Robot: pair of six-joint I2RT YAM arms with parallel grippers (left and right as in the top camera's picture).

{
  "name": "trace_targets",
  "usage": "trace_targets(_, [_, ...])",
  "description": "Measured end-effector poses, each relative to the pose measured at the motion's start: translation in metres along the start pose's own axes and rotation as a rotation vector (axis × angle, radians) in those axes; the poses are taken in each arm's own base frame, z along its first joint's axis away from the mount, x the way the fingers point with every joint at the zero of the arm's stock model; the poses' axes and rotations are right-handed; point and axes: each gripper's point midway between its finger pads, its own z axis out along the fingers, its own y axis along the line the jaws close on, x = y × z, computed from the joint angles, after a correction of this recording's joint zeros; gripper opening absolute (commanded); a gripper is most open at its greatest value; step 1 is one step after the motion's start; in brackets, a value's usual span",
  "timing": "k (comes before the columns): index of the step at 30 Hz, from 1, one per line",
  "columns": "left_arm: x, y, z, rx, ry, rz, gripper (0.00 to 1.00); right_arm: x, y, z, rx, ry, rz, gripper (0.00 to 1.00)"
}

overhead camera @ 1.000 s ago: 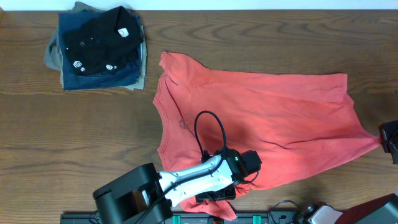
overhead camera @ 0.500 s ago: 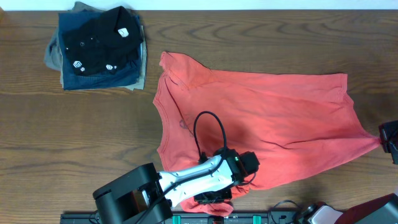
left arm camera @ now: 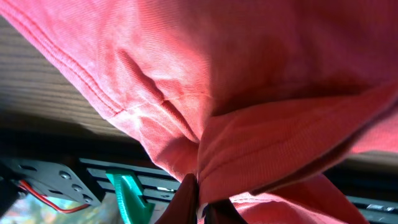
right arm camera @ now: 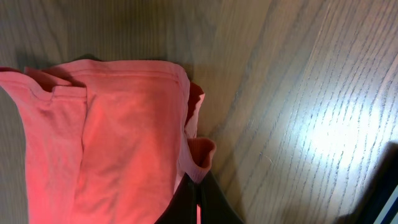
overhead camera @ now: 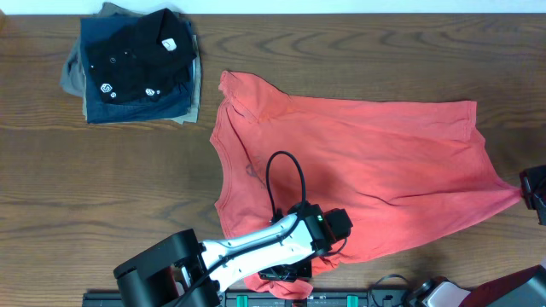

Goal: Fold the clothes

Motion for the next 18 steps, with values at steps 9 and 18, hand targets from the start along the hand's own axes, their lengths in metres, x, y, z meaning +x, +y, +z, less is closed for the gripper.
trace_targets(9, [-0.011, 0.005, -0.001, -0.013, -0.03, 0.091, 0.06, 0.0, 0.0, 0.0, 0.001, 0.002, 0.0, 0.01])
trace_targets(18, [-0.048, 0.028, -0.007, -0.019, -0.062, 0.081, 0.06, 0.0, 0.0, 0.0, 0.001, 0.001, 0.0, 0.02])
